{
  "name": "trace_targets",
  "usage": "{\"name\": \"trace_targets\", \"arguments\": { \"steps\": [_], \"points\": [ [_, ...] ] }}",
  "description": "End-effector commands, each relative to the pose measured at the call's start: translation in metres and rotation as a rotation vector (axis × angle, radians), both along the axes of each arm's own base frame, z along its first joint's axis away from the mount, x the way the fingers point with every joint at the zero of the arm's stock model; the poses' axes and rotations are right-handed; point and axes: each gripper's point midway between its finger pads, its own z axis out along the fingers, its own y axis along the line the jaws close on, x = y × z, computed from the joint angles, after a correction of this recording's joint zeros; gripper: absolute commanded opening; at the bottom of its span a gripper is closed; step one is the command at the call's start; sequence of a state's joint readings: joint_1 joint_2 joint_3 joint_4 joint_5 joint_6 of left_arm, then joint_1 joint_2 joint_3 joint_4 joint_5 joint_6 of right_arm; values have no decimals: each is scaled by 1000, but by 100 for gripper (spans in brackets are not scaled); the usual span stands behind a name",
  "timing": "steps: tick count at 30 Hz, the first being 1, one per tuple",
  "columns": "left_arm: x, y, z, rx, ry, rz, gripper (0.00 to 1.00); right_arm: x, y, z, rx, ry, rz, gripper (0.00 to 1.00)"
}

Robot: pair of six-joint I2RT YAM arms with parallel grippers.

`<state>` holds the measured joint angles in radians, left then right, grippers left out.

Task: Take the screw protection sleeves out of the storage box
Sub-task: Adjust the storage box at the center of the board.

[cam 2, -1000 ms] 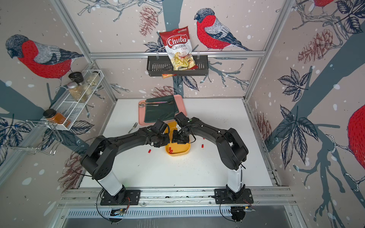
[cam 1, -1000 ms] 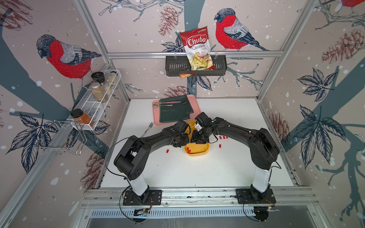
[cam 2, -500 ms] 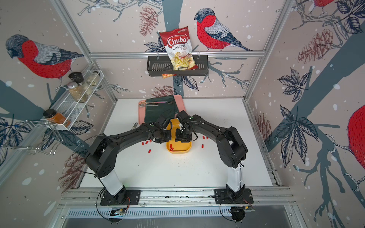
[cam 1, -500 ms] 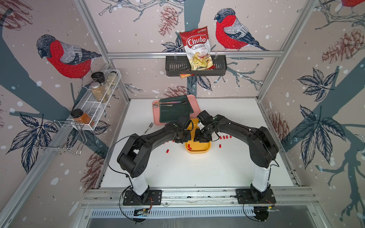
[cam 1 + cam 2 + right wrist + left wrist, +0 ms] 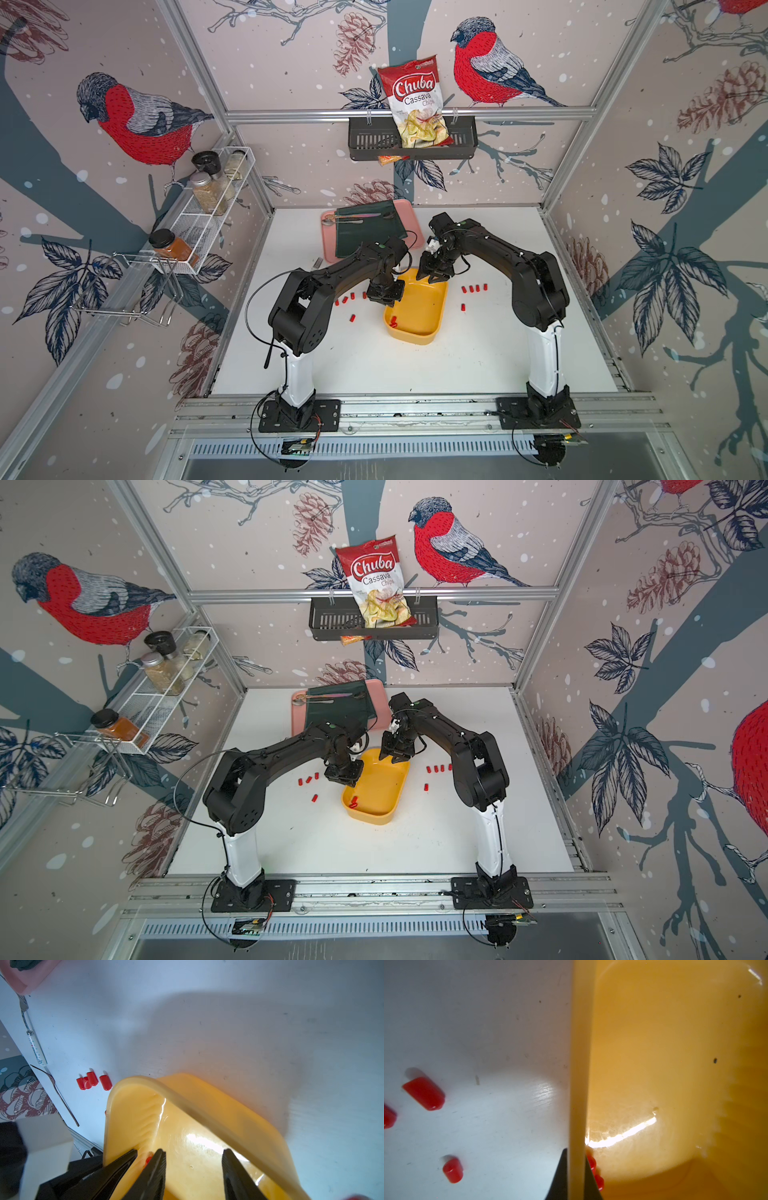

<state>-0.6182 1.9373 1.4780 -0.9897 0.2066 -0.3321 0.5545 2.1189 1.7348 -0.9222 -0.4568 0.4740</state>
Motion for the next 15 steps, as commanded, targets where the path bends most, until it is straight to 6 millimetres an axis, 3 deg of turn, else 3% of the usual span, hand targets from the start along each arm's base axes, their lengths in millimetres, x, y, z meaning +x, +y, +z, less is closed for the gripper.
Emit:
{"name": "trace_targets", "arguments": {
  "steps": [1, 15],
  "points": [
    [-24, 16, 4, 76, 115, -64, 0, -9, -2, -4, 7, 45, 31, 48],
    [-27, 29, 4, 163, 99, -100, 0, -6, -1, -40, -38, 96, 22, 48]
  ]
}}
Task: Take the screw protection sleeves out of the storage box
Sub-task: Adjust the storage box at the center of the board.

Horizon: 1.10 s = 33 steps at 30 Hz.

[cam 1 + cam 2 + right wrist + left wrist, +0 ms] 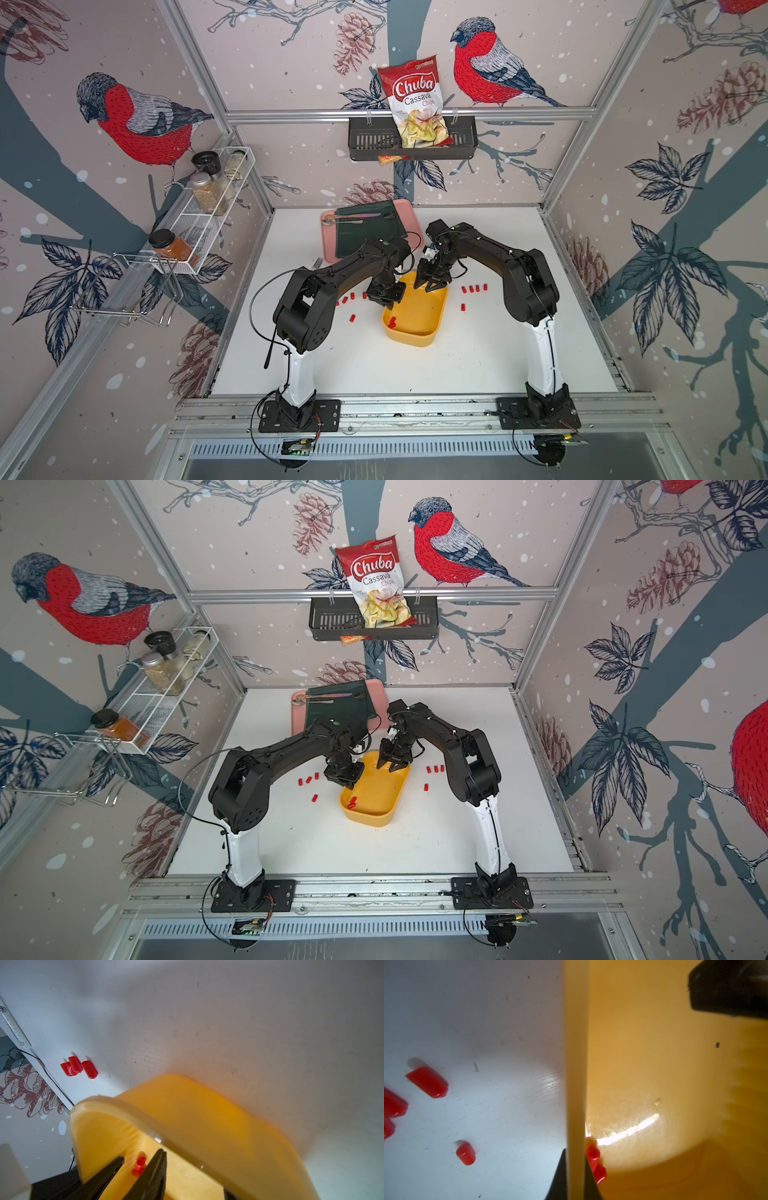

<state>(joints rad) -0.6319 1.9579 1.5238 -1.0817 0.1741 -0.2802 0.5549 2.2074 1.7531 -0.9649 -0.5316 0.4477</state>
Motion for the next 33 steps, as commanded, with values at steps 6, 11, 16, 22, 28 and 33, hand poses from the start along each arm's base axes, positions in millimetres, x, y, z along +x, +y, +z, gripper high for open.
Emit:
{"name": "trace_targets", "arguments": {
  "steps": [6, 11, 16, 22, 28, 33],
  "points": [
    [-13, 17, 12, 90, 36, -34, 0, 15, -5, -34, -106, -11, -14, 47],
    [-3, 4, 29, 36, -6, -21, 0, 10, -5, -42, -121, 3, -2, 47],
    [-6, 2, 33, 22, 3, -16, 0, 10, -6, -38, -107, 2, -9, 47],
    [-17, 14, 29, 55, 20, -19, 0, 15, 1, -21, -61, -28, -11, 47],
    [-23, 27, 24, 113, 29, -23, 0, 39, 24, 47, 103, -137, -29, 50],
    [-21, 29, 21, 128, 26, -14, 0, 43, 22, 67, 121, -161, -21, 50]
  ]
}}
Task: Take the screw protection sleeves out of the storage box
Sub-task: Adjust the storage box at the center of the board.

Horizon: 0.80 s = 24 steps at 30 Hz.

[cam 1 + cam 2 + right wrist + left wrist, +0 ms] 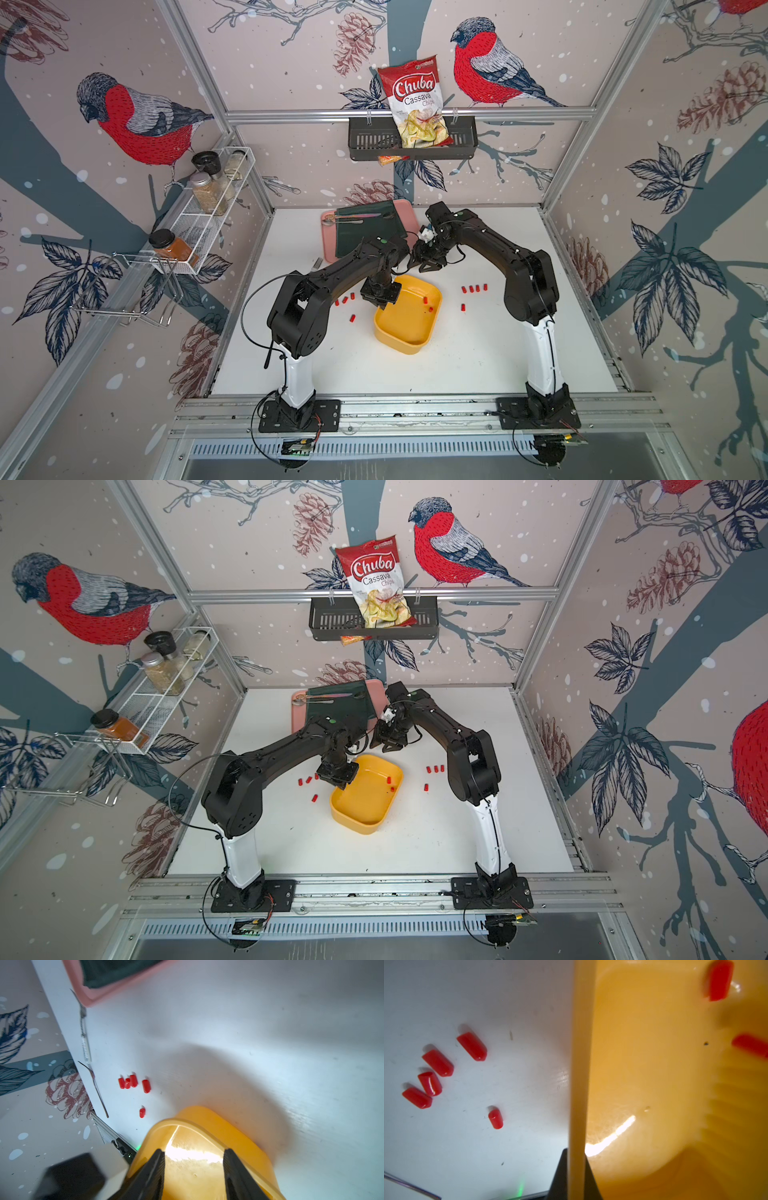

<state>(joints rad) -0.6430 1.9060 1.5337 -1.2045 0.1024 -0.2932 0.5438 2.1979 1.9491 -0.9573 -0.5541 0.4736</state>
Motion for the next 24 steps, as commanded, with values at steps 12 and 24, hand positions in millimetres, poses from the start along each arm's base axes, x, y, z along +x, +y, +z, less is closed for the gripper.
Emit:
{"name": "trace_targets", "arguments": {
  "steps": [12, 24],
  "points": [
    [20, 2, -12, 26, -117, 133, 0, -30, -20, -7, -186, -35, 70, 50],
    [17, -17, -22, -151, -189, 354, 13, -57, -37, -35, -395, -67, 99, 49]
  ]
}}
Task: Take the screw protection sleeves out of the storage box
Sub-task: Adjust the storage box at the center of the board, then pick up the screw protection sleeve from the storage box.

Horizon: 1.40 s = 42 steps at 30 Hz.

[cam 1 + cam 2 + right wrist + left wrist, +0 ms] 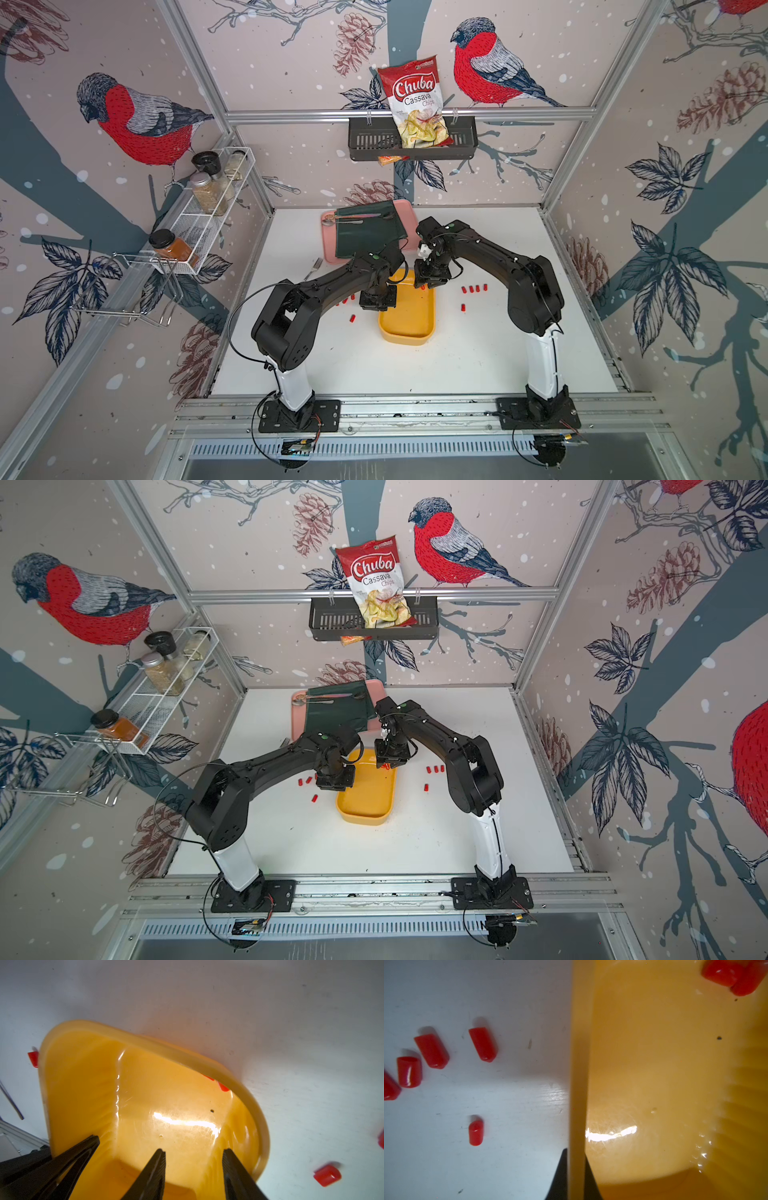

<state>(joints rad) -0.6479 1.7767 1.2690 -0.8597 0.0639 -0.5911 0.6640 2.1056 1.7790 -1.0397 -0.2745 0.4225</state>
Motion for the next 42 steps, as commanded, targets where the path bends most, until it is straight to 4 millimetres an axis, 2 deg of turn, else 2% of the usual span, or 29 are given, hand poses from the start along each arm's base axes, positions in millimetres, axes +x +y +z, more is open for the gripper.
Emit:
{"name": "trace_targets", "arguments": {
  "steps": [1, 5, 12, 22, 26, 42],
  "points": [
    [4, -14, 1, -78, -27, 65, 16, 1, -13, -4, -94, -30, -11, 49],
    [0, -14, 1, -96, -31, 72, 23, 6, -14, -5, -155, -70, -7, 49],
    [2, -17, 9, -120, -55, 54, 24, 18, -12, -6, -263, -156, 8, 48],
    [-11, -10, -13, -113, -25, 49, 22, 29, -12, -27, -399, -245, 23, 44],
    [-14, -10, -15, -120, -23, 53, 22, 32, -15, -33, -435, -270, 23, 41],
    [-17, -11, -18, -129, -10, 45, 21, 50, -14, -55, -439, -372, -25, 23]
  ]
}}
